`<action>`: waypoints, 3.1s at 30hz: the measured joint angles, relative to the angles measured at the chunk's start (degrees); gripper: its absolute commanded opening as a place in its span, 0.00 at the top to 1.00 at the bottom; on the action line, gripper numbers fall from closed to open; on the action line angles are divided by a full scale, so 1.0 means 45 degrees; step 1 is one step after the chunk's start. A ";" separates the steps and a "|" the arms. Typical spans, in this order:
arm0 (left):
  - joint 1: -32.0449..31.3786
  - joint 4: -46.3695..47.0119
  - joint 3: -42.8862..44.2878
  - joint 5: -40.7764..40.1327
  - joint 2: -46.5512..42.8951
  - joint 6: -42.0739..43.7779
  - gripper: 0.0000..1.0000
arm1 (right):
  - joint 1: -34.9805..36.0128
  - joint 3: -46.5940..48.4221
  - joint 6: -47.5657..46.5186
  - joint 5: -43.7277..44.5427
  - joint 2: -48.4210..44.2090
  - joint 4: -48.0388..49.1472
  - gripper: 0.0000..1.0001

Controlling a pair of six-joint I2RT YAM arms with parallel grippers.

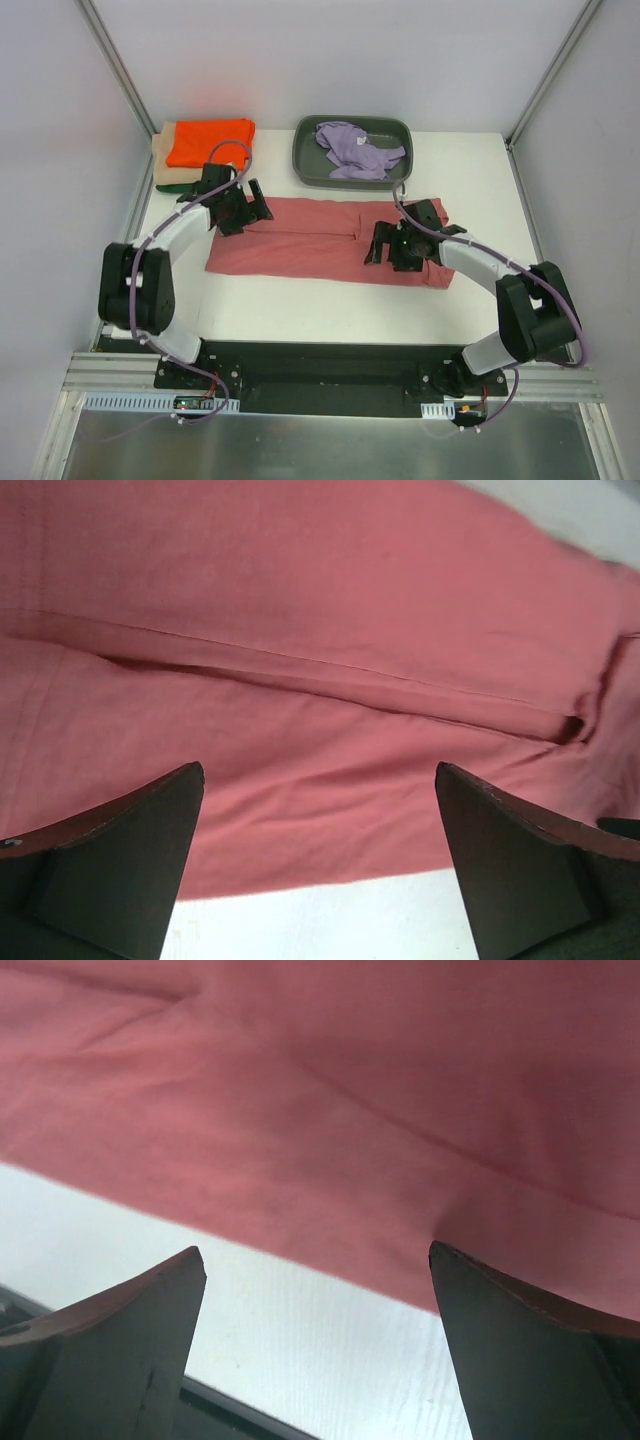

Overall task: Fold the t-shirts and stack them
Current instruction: Rotate the tshirt 45 degrees, then grab the bottom of the folded rectangular tshirt with both arms

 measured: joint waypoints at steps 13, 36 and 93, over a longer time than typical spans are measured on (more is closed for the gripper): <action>-0.1511 0.0855 -0.1418 0.0010 0.1647 -0.0087 0.01 | -0.3458 0.1394 0.0136 -0.0695 0.2103 -0.0495 0.04; -1.0064 0.0442 -0.2283 0.2793 0.0491 -0.3133 0.01 | -0.6547 1.0661 -0.0306 0.0777 0.8369 -0.3609 0.04; -0.4056 -0.0636 -0.2871 -0.1229 0.0384 -0.2293 1.00 | 1.1720 0.2438 -0.2191 0.4274 0.1909 -0.2263 0.03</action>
